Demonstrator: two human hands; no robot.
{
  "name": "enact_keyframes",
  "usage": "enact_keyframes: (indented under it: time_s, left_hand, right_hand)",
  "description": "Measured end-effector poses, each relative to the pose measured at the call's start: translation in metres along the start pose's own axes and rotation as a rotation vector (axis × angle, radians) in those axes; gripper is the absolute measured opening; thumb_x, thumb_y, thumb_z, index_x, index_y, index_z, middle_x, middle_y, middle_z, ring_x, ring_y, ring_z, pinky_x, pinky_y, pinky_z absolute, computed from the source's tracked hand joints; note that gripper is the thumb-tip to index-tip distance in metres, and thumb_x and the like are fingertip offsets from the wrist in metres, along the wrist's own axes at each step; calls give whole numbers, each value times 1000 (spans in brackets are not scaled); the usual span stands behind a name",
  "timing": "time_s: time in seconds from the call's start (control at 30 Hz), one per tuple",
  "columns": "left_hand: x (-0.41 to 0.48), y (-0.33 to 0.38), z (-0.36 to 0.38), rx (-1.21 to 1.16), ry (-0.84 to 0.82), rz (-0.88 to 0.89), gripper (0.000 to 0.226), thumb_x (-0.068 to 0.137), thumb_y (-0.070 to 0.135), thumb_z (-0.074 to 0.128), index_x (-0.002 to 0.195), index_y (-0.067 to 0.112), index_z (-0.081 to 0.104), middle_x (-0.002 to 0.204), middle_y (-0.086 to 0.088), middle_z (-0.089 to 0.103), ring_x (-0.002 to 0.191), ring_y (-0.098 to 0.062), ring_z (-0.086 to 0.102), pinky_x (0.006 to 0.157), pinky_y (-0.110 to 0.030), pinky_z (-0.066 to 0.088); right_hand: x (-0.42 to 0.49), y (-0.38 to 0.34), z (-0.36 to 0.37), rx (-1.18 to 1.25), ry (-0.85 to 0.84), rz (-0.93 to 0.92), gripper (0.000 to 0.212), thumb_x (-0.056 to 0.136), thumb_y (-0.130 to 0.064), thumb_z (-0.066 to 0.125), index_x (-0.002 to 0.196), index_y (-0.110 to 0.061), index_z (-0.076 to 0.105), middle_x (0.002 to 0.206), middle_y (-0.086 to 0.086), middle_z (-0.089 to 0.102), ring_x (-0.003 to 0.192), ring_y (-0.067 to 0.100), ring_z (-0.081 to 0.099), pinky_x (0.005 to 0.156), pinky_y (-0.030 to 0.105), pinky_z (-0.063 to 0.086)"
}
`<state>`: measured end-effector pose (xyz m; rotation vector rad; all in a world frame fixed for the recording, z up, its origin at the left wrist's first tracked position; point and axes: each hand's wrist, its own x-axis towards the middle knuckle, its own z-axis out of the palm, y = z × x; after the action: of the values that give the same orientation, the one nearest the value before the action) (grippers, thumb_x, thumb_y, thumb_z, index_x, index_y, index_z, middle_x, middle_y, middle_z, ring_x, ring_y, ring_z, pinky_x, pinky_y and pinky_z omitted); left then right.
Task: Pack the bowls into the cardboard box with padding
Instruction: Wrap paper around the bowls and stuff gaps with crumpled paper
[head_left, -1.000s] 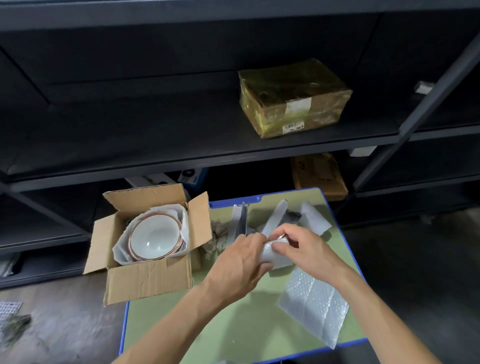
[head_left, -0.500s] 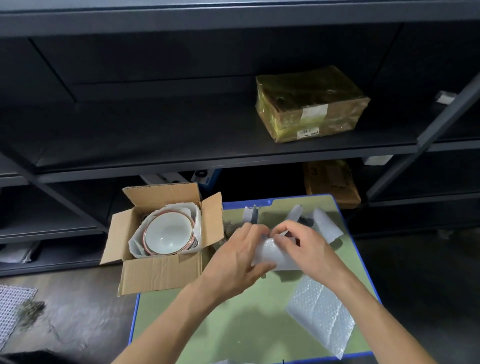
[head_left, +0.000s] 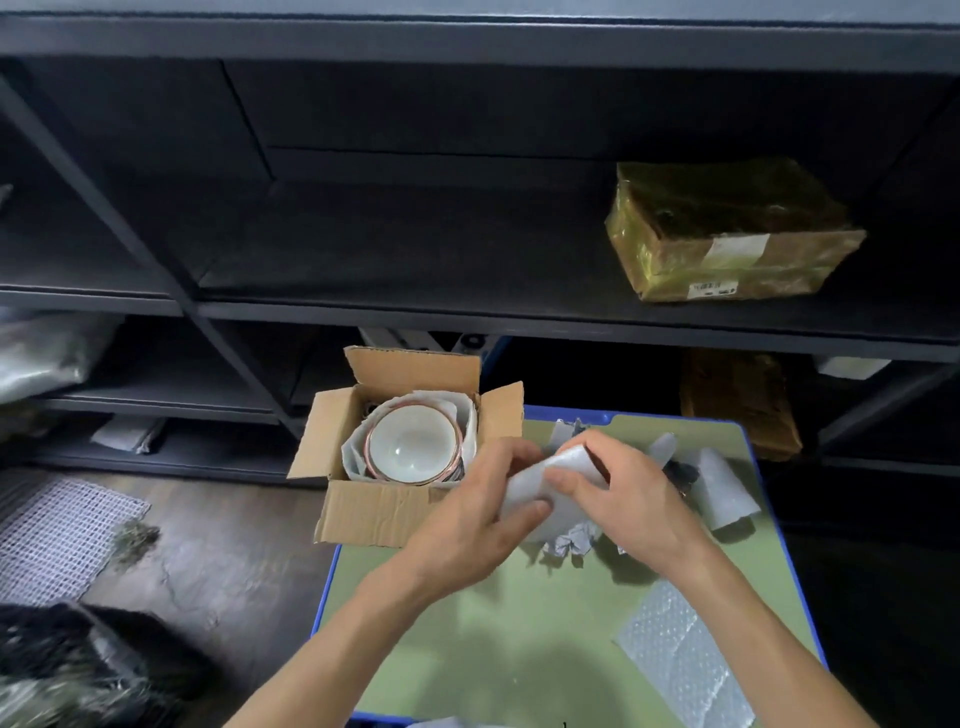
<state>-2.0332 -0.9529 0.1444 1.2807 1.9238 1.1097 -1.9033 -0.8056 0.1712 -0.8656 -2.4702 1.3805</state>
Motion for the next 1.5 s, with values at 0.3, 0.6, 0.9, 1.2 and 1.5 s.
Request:
enact_keyframes:
  time_s: [0.3, 0.6, 0.9, 1.2, 1.5]
  left_hand:
    - [-24, -29, -44, -139, 45, -117, 29, 102, 44, 41, 119, 29, 60, 85, 19, 60, 79, -3, 54, 72, -25, 45]
    - [-48, -57, -75, -84, 41, -127, 13, 101, 39, 55, 113, 34, 58, 85, 15, 59, 74, -1, 51, 65, -17, 38]
    - [-51, -107, -134, 107, 135, -83, 22, 94, 28, 66, 115, 32, 61, 101, 16, 57, 88, -2, 55, 77, -20, 44]
    - [-6, -154, -181, 621, -127, 49, 33, 94, 30, 65, 127, 30, 64, 107, 1, 47, 84, -15, 49, 76, -37, 51]
    - [31, -161, -176, 705, -217, 240, 9, 84, 17, 63, 84, 26, 68, 78, 11, 48, 92, -21, 50, 75, -37, 46]
  right_hand:
    - [13, -35, 37, -15, -125, -87, 25, 84, -28, 76, 101, -41, 64, 103, -25, 64, 100, -1, 60, 85, 24, 48]
    - [26, -60, 80, -20, -91, 41, 18, 83, -50, 73, 92, -36, 65, 85, -22, 67, 76, 3, 60, 67, 21, 48]
    - [48, -81, 120, -68, -86, -11, 18, 88, -27, 69, 102, -38, 66, 105, -29, 65, 103, -1, 61, 87, 24, 50]
    - [50, -89, 145, -230, -22, 18, 15, 89, -27, 65, 100, -36, 61, 91, -31, 60, 86, -7, 54, 67, 12, 39]
    - [56, -96, 164, -222, 94, -4, 15, 91, -26, 62, 103, -35, 62, 106, -28, 61, 97, -4, 55, 78, 17, 45]
